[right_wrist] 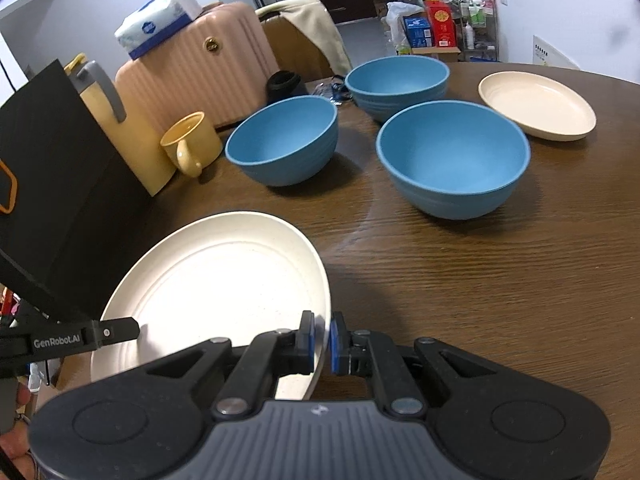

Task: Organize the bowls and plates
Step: 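Lower the left tool's plate onto a set-down plate while the right tool stacks its plate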

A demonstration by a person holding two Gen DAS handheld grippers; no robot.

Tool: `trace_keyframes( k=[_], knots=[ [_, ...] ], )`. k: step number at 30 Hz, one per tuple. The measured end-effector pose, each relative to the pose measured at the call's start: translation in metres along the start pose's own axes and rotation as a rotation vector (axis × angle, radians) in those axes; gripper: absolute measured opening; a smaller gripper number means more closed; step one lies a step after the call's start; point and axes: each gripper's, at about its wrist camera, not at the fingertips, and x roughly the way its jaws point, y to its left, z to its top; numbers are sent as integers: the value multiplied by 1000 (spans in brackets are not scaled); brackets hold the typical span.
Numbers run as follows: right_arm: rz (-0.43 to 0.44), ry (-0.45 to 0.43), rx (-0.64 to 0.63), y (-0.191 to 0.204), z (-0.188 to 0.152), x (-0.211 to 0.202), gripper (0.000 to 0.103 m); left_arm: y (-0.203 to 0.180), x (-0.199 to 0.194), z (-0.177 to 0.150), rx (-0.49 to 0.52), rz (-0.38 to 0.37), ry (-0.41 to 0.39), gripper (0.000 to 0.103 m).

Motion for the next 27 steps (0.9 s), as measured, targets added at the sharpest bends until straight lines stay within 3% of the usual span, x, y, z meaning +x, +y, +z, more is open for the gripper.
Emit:
trace_keyframes(
  k=[27],
  knots=[
    [-30, 59, -65, 37, -7, 51, 8, 36, 42, 2, -16, 43, 60, 21]
  ],
)
